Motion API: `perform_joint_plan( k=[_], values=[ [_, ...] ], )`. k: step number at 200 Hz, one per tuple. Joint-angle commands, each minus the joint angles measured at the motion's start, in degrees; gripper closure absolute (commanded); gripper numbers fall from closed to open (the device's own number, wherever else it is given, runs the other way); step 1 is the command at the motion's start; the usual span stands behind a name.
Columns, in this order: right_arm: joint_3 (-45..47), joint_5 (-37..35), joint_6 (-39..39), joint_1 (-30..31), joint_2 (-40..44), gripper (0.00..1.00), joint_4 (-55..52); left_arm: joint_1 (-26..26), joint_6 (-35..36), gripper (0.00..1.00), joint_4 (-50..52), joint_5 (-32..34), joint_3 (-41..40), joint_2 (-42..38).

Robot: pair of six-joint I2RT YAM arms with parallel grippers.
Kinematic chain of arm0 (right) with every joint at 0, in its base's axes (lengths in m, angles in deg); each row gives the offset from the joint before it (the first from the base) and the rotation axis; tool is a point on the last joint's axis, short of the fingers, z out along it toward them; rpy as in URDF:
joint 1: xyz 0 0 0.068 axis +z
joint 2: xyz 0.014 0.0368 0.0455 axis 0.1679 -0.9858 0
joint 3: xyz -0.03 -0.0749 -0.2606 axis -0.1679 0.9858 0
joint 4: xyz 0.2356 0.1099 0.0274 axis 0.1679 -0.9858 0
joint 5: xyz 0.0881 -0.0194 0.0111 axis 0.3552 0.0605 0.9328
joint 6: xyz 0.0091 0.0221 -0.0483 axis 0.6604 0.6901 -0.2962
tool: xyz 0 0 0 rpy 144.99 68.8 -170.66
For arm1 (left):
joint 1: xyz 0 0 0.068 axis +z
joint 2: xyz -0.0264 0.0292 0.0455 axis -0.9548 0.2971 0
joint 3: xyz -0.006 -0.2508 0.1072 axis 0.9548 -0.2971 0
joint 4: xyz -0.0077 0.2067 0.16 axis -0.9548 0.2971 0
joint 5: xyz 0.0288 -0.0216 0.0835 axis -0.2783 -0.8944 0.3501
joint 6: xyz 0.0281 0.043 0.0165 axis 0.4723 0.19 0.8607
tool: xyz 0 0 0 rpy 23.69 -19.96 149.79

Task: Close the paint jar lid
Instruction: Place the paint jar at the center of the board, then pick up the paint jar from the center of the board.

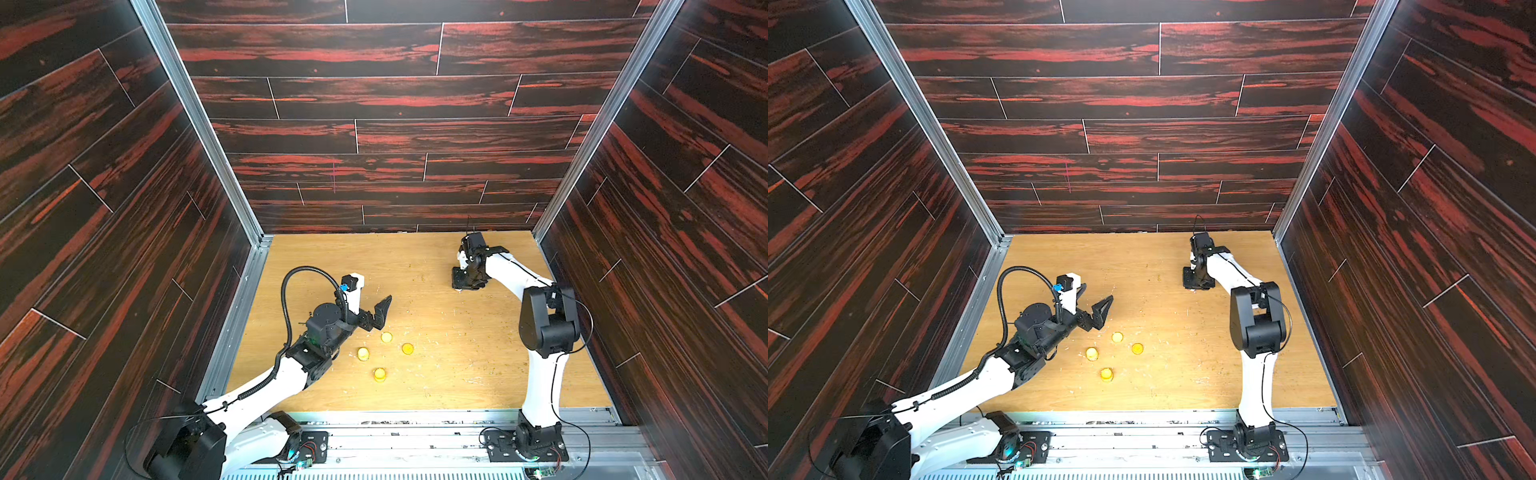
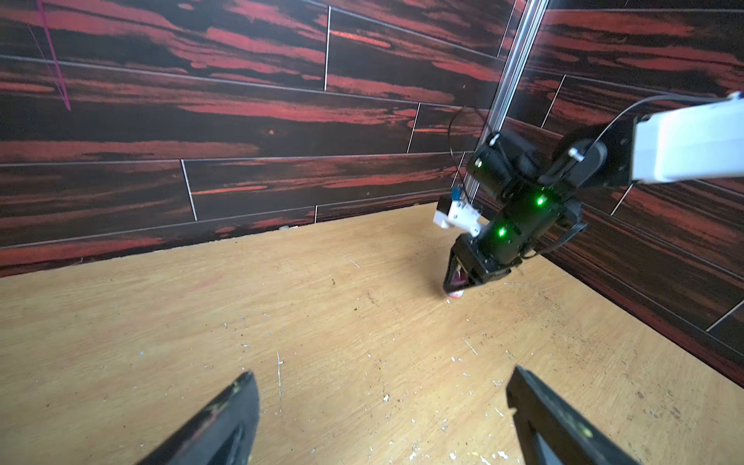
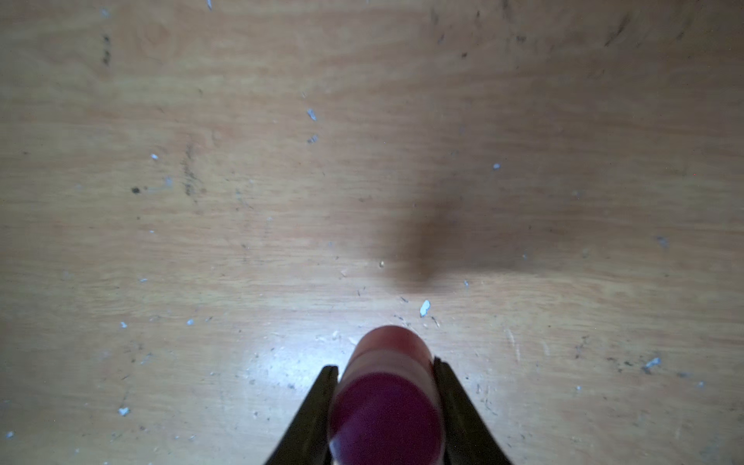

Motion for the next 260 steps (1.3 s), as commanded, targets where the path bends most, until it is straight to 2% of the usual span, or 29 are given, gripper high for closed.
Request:
perform_joint_plan(
  k=[1, 28, 85, 127, 155, 185, 208, 233, 260],
  values=[
    [0.4, 1.3, 0.0, -0.2, -1.0, 0.69, 0.9, 0.3, 0.0, 0.00, 0.4, 0.6, -0.8, -2.0],
    [1.5, 1.4, 0.0, -0.2, -1.3, 0.66, 1.1, 0.4, -0.1, 0.00, 0.4, 1.0, -1.4, -3.0],
    [3.5, 2.2, -0.3, -0.2, 1.0, 0.49, 1.7, 0.5, -0.7, 0.00, 0.5, 1.1, -2.0, -4.1],
    [5.8, 3.8, 0.7, 0.0, 8.3, 0.45, 2.6, 0.5, -1.7, 0.00, 2.1, 1.8, -2.0, -5.4],
    [9.9, 9.2, -0.3, 1.7, 16.0, 0.44, 3.7, 0.8, -3.6, 0.00, 4.8, 3.8, -1.5, -5.1],
    [17.8, 17.0, -4.5, 8.6, 23.9, 0.44, 6.6, 2.1, -7.4, 0.00, 9.2, 6.2, 0.1, -4.0],
    [24.6, 17.8, -6.8, 17.7, 28.1, 0.44, 9.3, 3.7, -9.8, 0.00, 13.6, 7.3, 2.0, -3.3],
    [33.1, 18.6, -5.6, 26.6, 32.0, 0.44, 15.6, 5.2, -11.5, 0.00, 14.6, 8.5, 1.8, -3.8],
    [40.0, 18.0, -5.0, 33.5, 34.9, 0.44, 22.3, 6.0, -11.4, 0.00, 15.6, 10.0, 1.3, -4.9]
  ],
)
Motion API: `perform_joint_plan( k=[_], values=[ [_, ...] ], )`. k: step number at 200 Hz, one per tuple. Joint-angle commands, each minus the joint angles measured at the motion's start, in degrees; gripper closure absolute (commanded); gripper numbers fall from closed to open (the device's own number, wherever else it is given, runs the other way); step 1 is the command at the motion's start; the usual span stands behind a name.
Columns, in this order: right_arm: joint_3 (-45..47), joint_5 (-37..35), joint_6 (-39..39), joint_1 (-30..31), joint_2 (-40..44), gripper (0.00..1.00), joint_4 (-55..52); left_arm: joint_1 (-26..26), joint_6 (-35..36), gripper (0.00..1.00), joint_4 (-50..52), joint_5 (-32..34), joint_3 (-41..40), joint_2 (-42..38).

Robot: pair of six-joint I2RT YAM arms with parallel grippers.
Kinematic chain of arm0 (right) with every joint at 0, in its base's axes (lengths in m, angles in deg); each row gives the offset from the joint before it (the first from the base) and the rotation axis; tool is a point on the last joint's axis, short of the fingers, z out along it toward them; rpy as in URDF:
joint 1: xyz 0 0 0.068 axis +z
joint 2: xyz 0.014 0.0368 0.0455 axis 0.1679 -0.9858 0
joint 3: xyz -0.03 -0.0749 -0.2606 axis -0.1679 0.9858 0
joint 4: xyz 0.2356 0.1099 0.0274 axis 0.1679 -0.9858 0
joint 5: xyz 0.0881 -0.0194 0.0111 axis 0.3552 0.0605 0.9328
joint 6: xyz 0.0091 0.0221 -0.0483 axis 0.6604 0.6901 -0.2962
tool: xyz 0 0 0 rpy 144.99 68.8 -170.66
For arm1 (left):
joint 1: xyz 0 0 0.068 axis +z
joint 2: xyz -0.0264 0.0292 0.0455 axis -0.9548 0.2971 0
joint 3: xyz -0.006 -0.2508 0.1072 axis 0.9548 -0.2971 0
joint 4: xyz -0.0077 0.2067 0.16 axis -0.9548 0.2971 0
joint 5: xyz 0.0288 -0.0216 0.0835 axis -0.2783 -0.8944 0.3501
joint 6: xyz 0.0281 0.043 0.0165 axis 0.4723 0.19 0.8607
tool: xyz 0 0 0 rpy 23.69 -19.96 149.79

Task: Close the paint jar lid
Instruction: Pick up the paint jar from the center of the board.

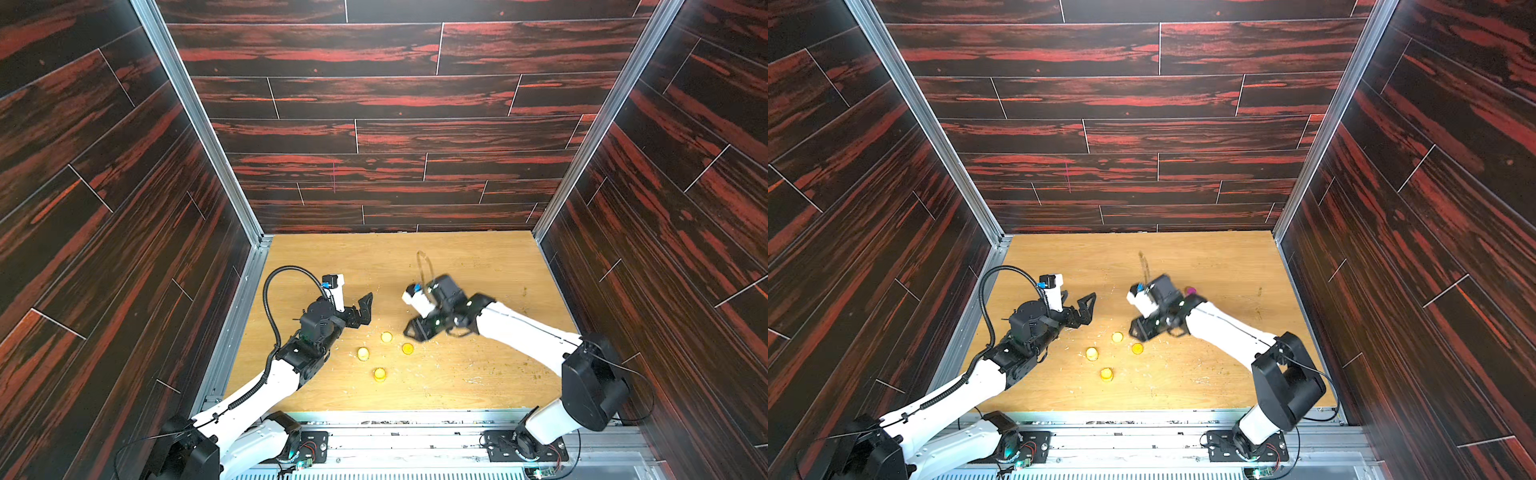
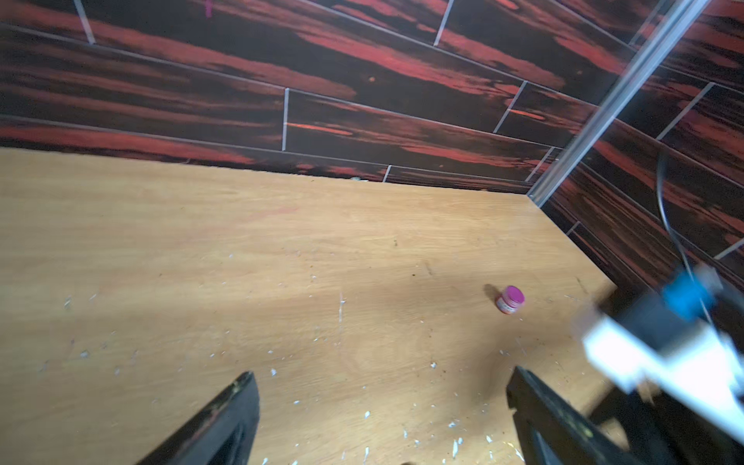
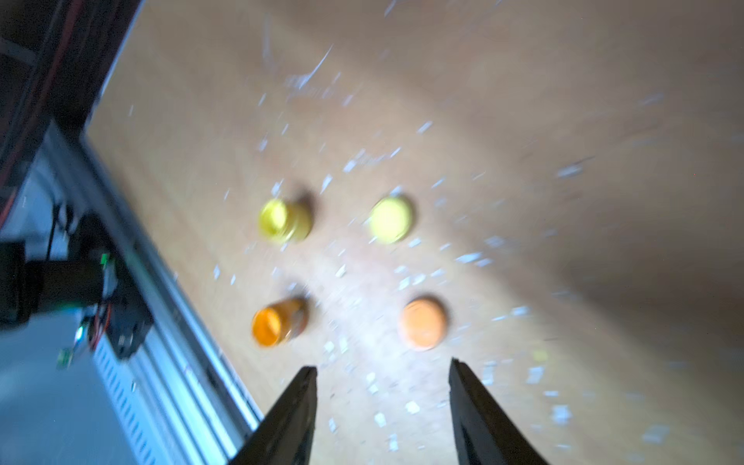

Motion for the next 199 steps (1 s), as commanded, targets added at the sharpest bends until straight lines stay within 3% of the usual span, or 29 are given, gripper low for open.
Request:
perform_joint_plan(
  k=[1, 35, 86, 199],
  values=[
    [4.6, 1.0, -0.1, 4.1, 3.3, 0.44, 7.4, 0.7, -1.2, 0.00, 2.3, 2.5, 1.1, -1.6],
    [9.7, 0.6, 0.0, 9.3, 2.7, 0.44, 15.0, 0.9, -0.7, 0.00, 1.6, 1.8, 0.3, -3.2],
    [9.8, -1.3, -2.3, 13.7, -2.1, 0.44, 18.4, 1.0, 0.2, 0.00, 2.6, 1.3, 0.0, -4.3],
    [5.3, -5.3, -5.8, 18.0, -9.2, 0.46, 15.7, 1.0, 1.0, 0.00, 2.8, 1.6, -0.5, -4.9]
  ],
)
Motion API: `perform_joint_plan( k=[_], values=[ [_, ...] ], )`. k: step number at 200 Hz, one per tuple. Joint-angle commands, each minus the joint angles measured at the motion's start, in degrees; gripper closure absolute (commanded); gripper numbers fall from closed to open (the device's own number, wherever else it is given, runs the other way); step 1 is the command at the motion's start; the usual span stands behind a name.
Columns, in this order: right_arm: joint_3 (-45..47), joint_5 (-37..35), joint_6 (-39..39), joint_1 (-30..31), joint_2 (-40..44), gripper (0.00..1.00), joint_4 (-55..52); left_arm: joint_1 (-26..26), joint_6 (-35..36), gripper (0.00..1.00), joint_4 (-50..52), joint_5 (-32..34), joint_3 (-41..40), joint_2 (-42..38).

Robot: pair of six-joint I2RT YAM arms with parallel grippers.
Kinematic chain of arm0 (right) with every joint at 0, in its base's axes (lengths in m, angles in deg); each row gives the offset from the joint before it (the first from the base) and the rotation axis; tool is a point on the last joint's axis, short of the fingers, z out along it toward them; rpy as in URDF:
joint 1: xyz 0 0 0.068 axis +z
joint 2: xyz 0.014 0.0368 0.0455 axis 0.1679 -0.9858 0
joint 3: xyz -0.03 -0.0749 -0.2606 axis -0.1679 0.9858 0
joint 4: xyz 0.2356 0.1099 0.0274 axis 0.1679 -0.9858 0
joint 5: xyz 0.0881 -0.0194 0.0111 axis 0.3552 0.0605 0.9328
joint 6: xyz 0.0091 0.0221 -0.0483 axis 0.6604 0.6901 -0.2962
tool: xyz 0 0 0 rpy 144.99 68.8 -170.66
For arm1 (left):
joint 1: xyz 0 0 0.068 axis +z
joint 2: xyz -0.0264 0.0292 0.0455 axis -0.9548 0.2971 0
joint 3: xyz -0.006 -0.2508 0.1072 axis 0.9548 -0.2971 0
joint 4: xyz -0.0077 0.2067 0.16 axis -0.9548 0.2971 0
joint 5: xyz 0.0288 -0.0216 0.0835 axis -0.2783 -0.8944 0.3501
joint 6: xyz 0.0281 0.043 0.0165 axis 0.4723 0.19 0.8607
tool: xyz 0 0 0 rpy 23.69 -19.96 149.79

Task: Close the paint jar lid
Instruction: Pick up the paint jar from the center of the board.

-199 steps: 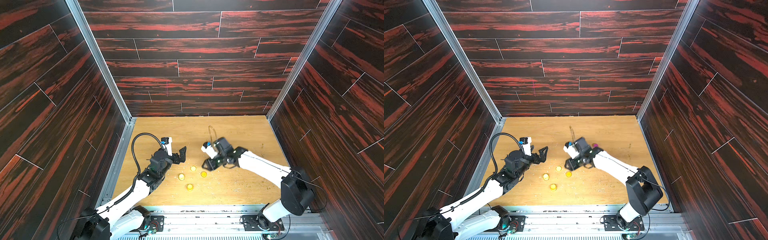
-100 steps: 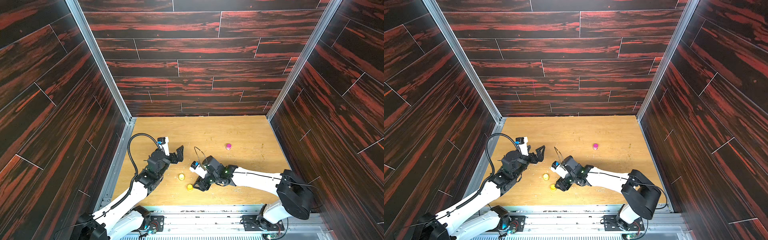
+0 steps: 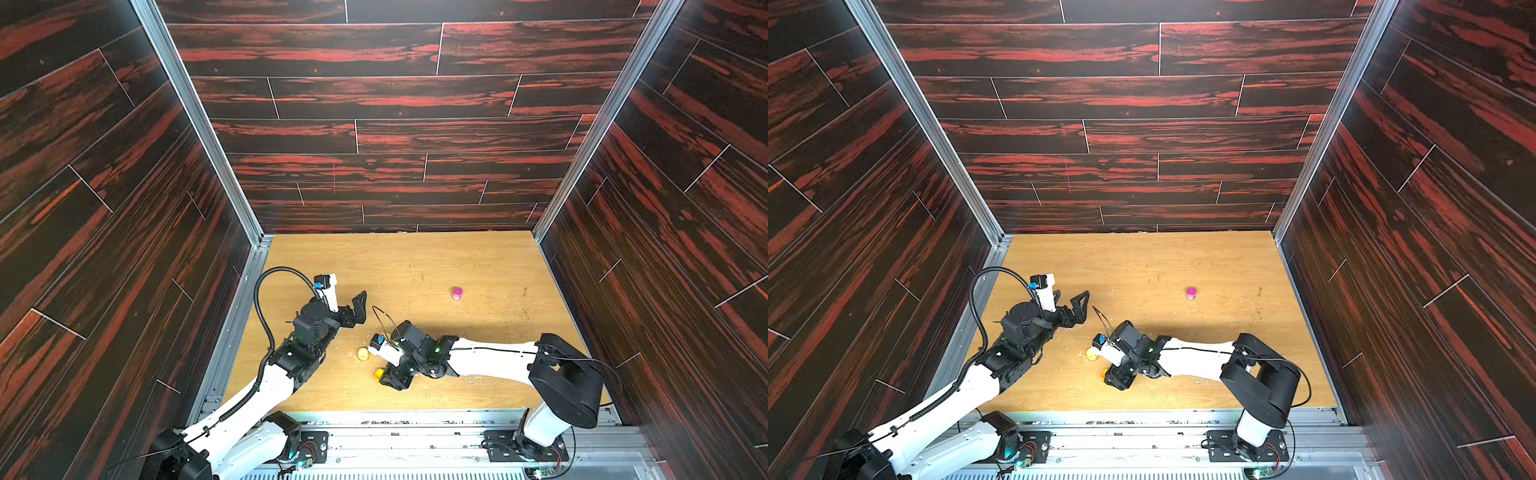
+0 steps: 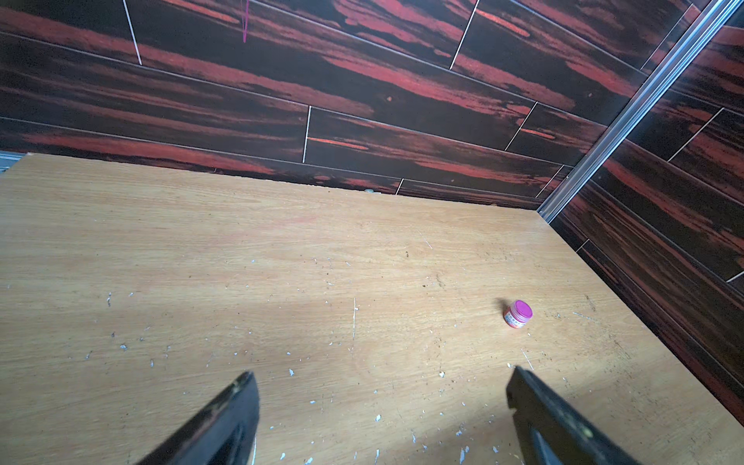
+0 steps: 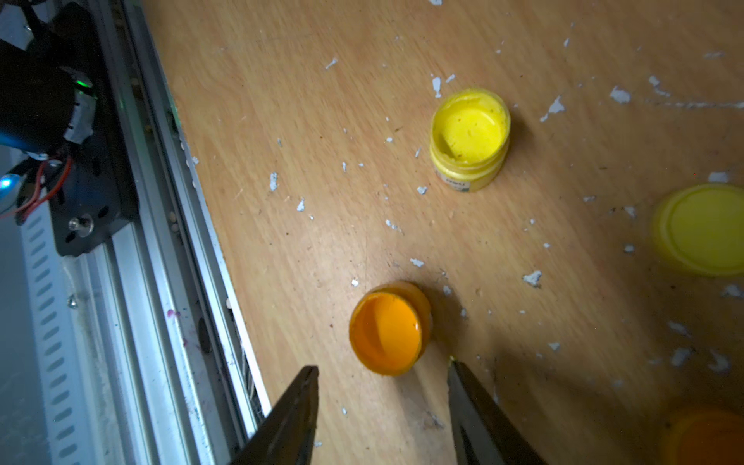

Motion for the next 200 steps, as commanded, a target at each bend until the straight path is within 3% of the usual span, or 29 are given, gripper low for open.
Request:
perform_joint_plan(
  k=[1, 158, 200],
  values=[
    [-1.8, -0.7, -1.2, 0.7, -1.6, 0.46, -1.2, 0.3, 1.0, 0.00, 0.7, 0.6, -0.4, -0.9],
    [-5.6, -4.6, -2.1, 2.2, -5.7, 0.51, -3.3, 0.3, 1.6, 0.00, 1.3, 0.8, -0.6, -1.2],
    [-7.0, -5.6, -2.1, 2.3, -7.3, 0.59, -4.0, 0.3, 1.9, 0.00, 1.2, 0.9, -0.7, -1.3]
  ],
)
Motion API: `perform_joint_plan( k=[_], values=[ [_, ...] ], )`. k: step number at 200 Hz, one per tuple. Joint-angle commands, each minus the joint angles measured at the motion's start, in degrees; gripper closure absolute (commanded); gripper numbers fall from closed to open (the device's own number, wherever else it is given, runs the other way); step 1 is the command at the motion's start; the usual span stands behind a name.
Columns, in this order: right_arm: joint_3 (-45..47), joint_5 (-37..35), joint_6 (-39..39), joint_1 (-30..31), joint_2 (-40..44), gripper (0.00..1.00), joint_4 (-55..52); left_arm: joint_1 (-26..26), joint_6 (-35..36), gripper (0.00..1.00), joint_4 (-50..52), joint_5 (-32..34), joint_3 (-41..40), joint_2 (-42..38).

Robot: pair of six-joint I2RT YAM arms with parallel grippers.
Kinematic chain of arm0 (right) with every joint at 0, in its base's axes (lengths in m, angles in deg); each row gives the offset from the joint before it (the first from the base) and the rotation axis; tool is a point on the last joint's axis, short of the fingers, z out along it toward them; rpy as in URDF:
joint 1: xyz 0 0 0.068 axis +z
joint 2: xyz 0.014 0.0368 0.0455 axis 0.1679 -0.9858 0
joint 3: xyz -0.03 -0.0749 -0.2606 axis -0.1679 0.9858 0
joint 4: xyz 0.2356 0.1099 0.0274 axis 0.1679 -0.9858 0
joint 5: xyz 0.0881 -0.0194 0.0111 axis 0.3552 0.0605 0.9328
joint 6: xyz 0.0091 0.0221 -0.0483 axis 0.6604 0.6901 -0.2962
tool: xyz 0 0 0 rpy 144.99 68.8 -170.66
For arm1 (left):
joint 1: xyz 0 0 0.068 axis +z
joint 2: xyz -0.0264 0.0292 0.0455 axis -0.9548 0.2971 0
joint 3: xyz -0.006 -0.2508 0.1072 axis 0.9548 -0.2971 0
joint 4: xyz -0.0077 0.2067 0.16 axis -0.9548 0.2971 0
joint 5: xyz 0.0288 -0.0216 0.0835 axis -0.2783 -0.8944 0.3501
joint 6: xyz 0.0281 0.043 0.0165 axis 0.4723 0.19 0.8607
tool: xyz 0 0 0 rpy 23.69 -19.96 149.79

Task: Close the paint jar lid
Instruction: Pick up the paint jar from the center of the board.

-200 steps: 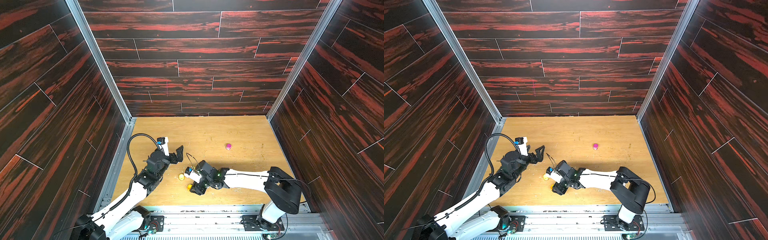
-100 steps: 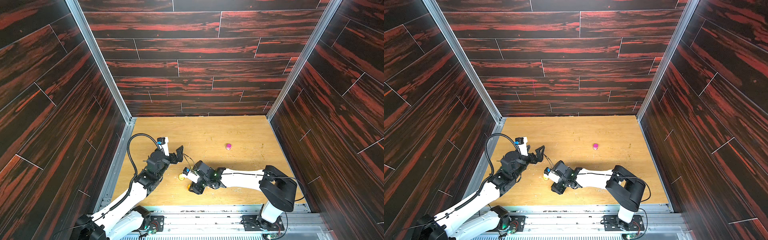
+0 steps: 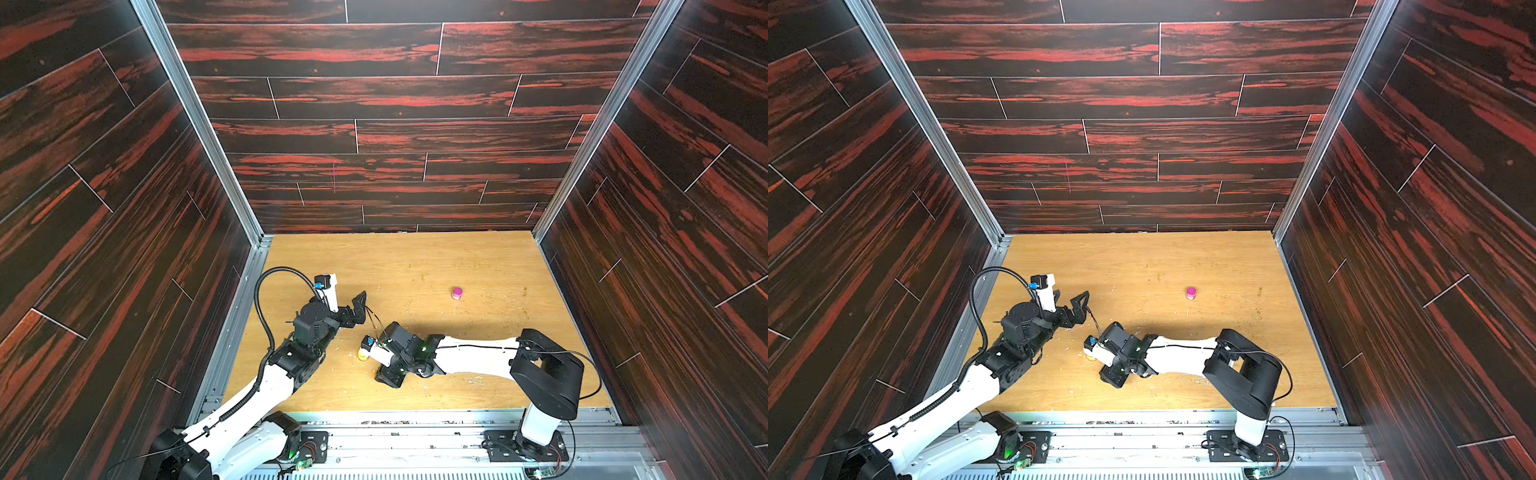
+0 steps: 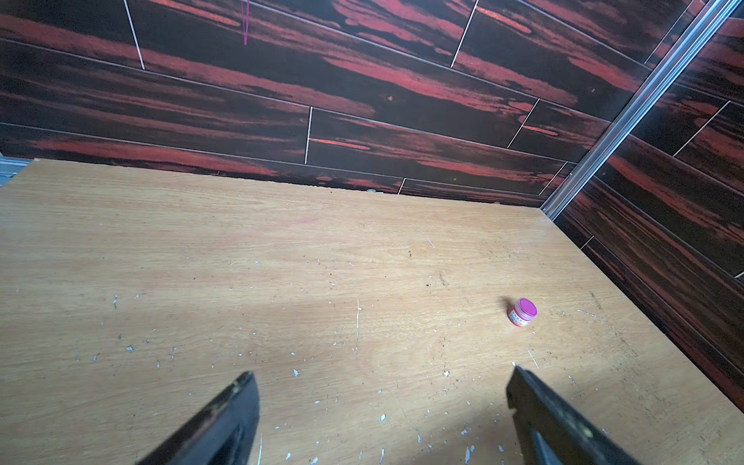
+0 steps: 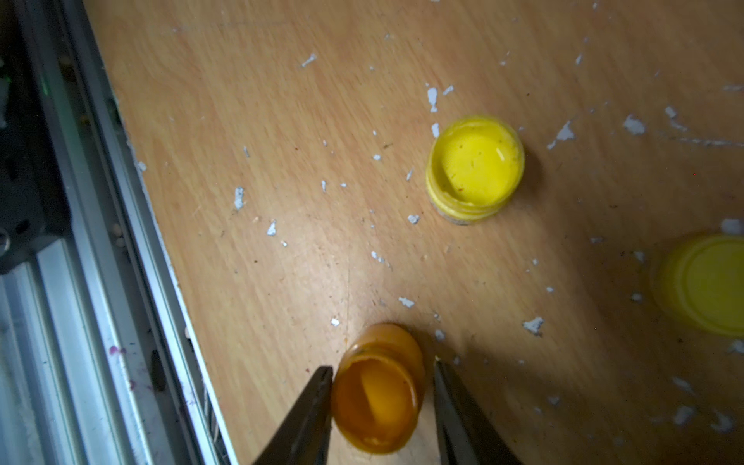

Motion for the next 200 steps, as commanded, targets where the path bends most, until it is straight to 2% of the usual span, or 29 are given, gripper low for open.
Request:
perform_joint_plan(
  k=[1, 39, 106, 137, 200],
  values=[
    [-1.5, -0.8, -0.3, 0.4, -1.8, 0.59, -1.5, 0.4, 0.8, 0.00, 1.2, 0.7, -0.7, -1.3],
    [-1.5, -0.4, -0.1, 0.4, -2.3, 0.59, -1.4, 0.4, 1.1, 0.00, 1.1, 0.7, -0.8, -1.3],
    [-2.4, -2.3, -0.2, 0.5, -1.4, 0.74, -3.0, 0.4, 1.3, 0.00, 0.6, 0.6, -0.4, -0.6],
    [-2.8, -4.6, 0.8, 0.3, 0.3, 0.74, -4.6, 0.5, 1.3, 0.00, -1.1, -0.3, -0.3, -0.5],
    [-4.4, -5.4, 3.7, -6.2, 7.6, 0.75, -9.6, 0.7, 1.3, 0.00, -7.3, -3.0, 0.5, 0.5]
  ],
)
